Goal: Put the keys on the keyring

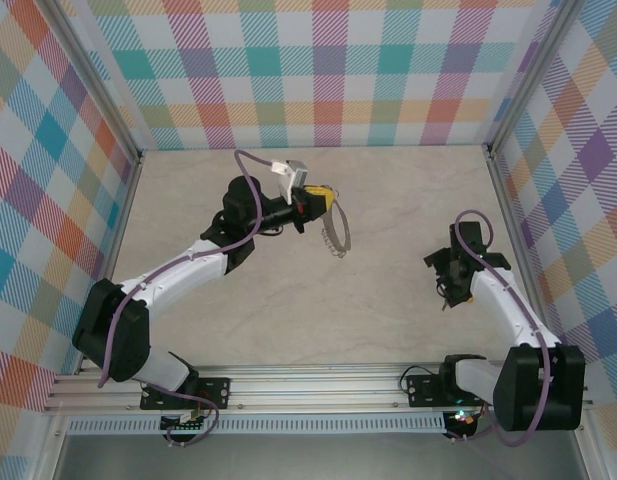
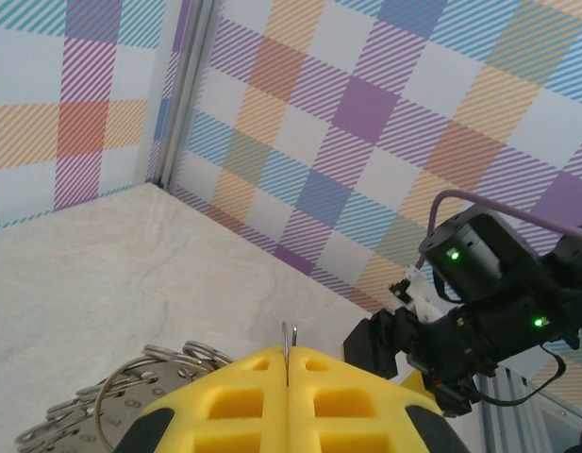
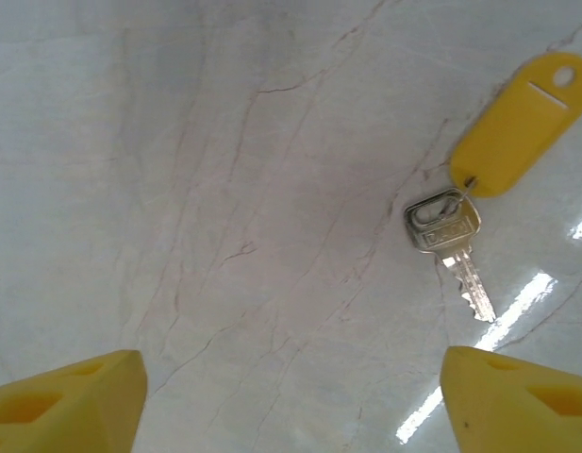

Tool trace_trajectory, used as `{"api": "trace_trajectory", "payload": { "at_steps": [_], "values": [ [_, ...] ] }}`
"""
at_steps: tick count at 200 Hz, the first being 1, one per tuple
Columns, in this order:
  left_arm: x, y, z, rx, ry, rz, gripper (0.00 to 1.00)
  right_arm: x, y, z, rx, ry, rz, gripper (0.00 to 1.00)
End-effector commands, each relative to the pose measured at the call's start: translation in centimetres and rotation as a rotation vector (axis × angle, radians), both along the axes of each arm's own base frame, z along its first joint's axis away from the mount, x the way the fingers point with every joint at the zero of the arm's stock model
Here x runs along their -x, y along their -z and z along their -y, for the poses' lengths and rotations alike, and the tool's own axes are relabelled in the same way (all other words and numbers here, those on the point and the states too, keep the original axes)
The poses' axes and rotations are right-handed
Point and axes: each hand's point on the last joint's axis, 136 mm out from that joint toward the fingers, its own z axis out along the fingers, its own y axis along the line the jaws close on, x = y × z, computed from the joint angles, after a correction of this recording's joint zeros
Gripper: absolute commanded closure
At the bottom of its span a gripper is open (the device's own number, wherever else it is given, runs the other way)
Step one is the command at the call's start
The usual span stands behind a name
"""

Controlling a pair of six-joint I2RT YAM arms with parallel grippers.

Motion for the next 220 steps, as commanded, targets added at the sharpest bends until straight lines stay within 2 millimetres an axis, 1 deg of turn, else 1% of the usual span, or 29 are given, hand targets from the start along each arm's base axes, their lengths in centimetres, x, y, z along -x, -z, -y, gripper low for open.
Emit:
{"api": "trace_trajectory", "payload": {
  "at_steps": [1,33,65,96,105,122,162,220],
  "values": [
    [0.3,-1.6,-0.2,0.056,0.019,0.053,1.00,0.5,0.8,1.0,0.018,0.065,-0.041,0.24],
    [0.1,-1.4,-0.2,0.057,0.017,0.047,1.00,1.0,1.5,1.8,0.036,0.109,-0.077,0.31],
    [-0.2,-1.5,-0.3,0.060,0.018,0.047,1.00,1.0,2.0,2.1,0.038,0.128,-0.104,0.38],
    [-0.7,-1.5,-0.3,0.063,0.018,0.041,1.00,1.5,2.8,2.5,0.042,0.156,-0.149,0.38],
    [-0.9,-1.6,-0.3,0.064,0.019,0.041,1.00,1.6,3.0,2.6,0.041,0.168,-0.157,0.40],
    [-1.1,-1.6,-0.3,0.066,0.022,0.035,1.00,1.8,3.5,2.8,0.042,0.183,-0.173,0.41],
    [-1.7,-1.6,-0.4,0.071,0.024,0.031,1.00,2.2,4.1,3.4,0.061,0.203,-0.203,0.45],
    [-2.5,-1.6,-0.2,0.084,0.037,0.018,1.00,2.8,4.9,4.1,0.079,0.232,-0.235,0.48]
  ]
}}
